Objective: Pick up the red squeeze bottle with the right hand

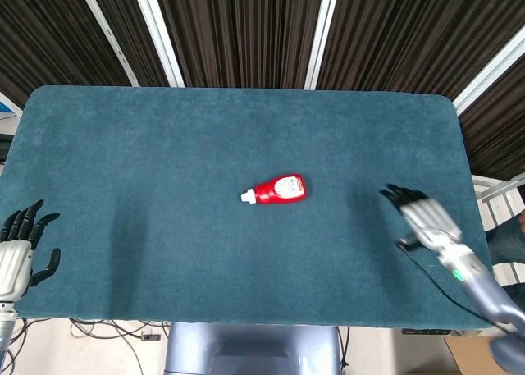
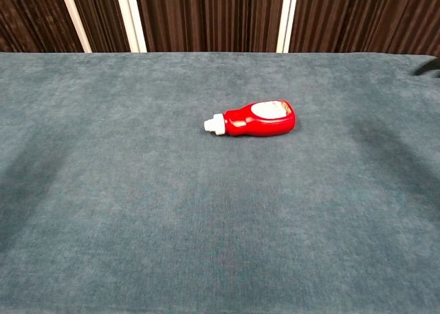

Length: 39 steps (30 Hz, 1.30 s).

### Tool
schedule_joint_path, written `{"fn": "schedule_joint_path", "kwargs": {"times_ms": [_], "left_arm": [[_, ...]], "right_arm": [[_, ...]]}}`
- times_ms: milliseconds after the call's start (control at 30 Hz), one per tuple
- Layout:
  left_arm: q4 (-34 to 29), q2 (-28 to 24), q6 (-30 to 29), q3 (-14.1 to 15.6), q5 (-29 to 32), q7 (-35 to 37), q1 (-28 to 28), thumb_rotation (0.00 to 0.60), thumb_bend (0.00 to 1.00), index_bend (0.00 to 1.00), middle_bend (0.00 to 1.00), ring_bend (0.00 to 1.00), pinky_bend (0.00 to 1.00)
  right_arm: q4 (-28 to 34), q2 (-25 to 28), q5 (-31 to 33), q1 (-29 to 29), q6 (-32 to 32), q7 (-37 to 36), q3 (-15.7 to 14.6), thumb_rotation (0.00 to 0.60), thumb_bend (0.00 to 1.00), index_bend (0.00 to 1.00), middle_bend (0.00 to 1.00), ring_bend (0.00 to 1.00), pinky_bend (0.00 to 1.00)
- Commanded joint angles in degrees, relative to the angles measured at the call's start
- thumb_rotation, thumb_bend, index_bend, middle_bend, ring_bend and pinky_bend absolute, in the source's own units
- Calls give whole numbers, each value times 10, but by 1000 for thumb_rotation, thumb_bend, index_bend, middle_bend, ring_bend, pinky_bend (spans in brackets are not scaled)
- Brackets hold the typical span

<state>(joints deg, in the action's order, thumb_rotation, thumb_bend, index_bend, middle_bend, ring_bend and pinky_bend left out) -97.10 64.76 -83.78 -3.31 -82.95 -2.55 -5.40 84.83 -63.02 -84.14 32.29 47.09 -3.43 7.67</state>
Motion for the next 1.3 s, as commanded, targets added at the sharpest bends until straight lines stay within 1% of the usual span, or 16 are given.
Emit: {"fn": "schedule_joint_path", "kwargs": {"times_ms": [33,200,400,633,867,967,1167,1267,1300], "left_arm": [[-4,-4,4,0,3,4,-1,600,450,167,0,0,0],[-7,-11,8,-1,8,15,0,600,450,167,0,0,0],[-12,-16,14,-4,19,22,-1,600,450,167,0,0,0],[-15,-18,19,-4,25,21,-3,600,450,167,0,0,0],[-19,-21,23,-4,27,24,-4,600,450,167,0,0,0],[-19,-22,24,-3,27,26,-4,600,450,167,0,0,0],[-21,-24,27,-4,31,28,-5,600,450,167,0,0,0],[-22,-25,28,-4,33,30,-5,600,450,167,0,0,0],[-22,-25,29,-4,33,31,-5,600,450,167,0,0,0]], "right_arm": [[-34,-69,67,90,-90,65,39,600,143,80,65,114,179],[-80,-139,131,154,-131,123,59,600,143,80,67,115,179],[-145,-210,193,221,-171,169,65,600,143,80,70,117,179],[-221,-275,258,279,-209,202,54,600,144,81,90,130,179],[-282,-324,296,314,-218,222,40,600,167,81,113,131,179],[-304,-338,313,325,-224,228,35,600,198,96,154,164,178],[-335,-361,342,339,-231,235,23,600,300,157,248,248,179],[-346,-370,348,344,-230,237,19,600,381,216,293,308,180],[-349,-372,349,345,-229,235,20,600,424,250,320,341,193]]}}
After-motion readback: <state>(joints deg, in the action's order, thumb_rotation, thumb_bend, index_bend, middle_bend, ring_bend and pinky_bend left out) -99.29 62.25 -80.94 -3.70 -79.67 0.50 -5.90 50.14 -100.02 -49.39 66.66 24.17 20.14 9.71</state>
